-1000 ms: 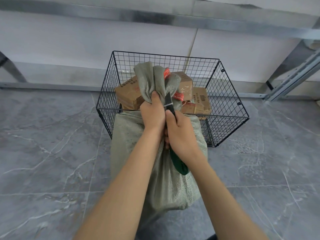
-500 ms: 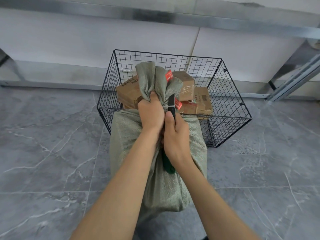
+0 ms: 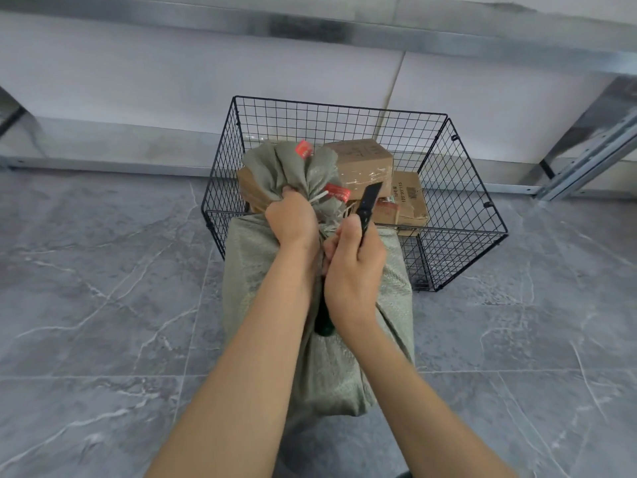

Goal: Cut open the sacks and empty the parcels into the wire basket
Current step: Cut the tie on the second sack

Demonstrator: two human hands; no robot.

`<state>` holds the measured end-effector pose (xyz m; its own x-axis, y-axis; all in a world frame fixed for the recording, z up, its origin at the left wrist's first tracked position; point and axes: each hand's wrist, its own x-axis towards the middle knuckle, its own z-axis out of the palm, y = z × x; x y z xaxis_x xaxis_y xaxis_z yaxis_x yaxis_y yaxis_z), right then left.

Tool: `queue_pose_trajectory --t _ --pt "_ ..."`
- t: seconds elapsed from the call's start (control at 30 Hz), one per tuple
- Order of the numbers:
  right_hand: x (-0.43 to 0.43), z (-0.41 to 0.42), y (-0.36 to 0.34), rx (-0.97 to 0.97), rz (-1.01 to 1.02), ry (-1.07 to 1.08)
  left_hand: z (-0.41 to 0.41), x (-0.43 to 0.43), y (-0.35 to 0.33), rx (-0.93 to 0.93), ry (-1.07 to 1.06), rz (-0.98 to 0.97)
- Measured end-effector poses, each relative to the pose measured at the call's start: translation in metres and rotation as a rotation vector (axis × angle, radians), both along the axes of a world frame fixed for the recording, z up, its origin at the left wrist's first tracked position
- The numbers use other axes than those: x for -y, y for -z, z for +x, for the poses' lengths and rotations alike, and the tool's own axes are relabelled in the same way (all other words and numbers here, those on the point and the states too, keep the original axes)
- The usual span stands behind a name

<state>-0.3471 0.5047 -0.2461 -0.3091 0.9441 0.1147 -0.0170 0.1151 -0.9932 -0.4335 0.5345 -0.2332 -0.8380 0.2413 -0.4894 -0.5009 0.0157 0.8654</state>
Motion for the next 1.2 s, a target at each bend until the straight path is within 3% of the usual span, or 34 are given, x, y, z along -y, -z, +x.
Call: queue_pose_trajectory --t 0.2,0.53,0.8,1.07,1.2 --pt "0.002 -0.004 -0.002 0.023 -0.024 -0.085 -0.010 0.008 0.003 -0.063 0.051 -0.025" --pt "-0.011 0.009 -0.029 -0.106 -0.148 -0.146 -0.012 0.015 0.004 0.160 0.433 0.293" --pt "-0.036 0.020 -0.036 -0.068 -0.184 -0.078 -0.020 0.026 -0.006 0.151 0.408 0.346" --pt "-0.048 0.013 -0.047 0.178 0.023 -0.255 -0.021 0.032 -0.006 0.108 0.452 0.404" --pt "-0.050 0.015 -0.042 0.110 -0.057 -0.152 -0.019 0.032 -0.009 0.114 0.452 0.418"
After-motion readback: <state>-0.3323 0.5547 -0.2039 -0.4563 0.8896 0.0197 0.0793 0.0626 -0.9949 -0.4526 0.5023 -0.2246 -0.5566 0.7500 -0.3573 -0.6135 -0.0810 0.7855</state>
